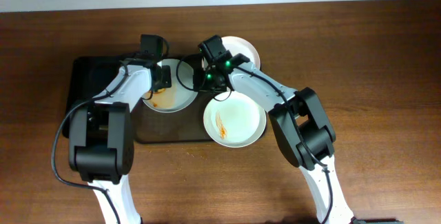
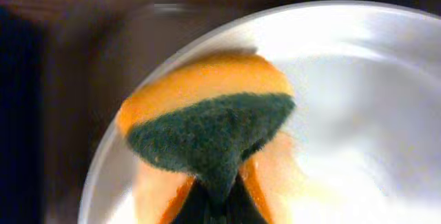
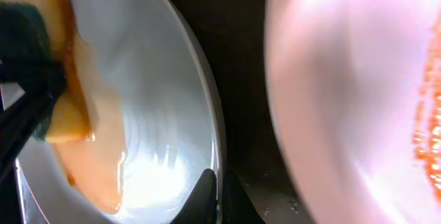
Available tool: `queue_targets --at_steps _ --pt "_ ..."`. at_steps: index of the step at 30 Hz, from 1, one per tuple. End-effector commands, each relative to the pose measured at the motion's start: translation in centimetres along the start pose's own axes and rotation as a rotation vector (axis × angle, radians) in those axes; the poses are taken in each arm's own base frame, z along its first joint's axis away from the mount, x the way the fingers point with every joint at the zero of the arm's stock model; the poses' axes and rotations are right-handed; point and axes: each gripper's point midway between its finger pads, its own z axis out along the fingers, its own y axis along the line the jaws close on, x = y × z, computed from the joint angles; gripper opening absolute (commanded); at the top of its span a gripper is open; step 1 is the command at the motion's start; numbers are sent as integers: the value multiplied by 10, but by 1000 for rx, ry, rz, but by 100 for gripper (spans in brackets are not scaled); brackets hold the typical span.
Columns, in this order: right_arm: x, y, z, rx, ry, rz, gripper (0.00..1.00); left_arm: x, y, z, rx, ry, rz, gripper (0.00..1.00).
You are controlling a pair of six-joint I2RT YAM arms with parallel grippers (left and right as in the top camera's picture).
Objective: Clean dirty plates on tray and stack at the side
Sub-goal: 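Scrub the light blue plate with the sponge in left gripper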
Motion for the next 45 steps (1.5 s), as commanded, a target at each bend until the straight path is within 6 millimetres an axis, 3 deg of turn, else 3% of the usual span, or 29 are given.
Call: queue_targets --at_steps 1,5,9,10,13,15,18,21,28,30,32,33,36,41,45 --pt "6 5 4 -5 18 -36 4 58 -55 8 293 196 130 0" --pt "7 5 4 -4 20 -36 4 80 -61 -5 371 301 165 0" --pt "7 5 4 -4 20 -35 4 79 -50 -6 387 306 130 1" --pt "7 5 4 -4 20 -35 4 78 -43 -4 373 307 106 1" --pt "7 5 4 -4 21 -36 4 76 12 7 112 325 -125 1" --pt "7 5 4 -4 20 -35 4 79 35 8 -15 328 -221 0" --pt "7 5 4 -3 20 -35 4 81 56 6 -157 313 -313 0" --pt "7 5 4 -3 20 -36 4 79 64 6 -215 290 -382 1" --pt "7 5 4 -3 21 -36 4 53 60 6 -174 216 -376 0" --pt "7 5 4 -4 21 -36 4 39 42 5 -49 202 -274 0" --pt "7 5 4 -4 21 -36 4 22 5 2 186 158 -108 1" --pt "7 5 4 -4 21 -36 4 20 -3 0 239 152 -75 1" --pt "8 5 4 -2 23 -35 4 31 -20 -7 347 196 -31 1" --pt "8 5 4 -2 24 -35 4 65 -27 -20 404 331 10 0" --pt "8 5 4 -2 24 -35 4 74 -29 -24 428 363 59 0"
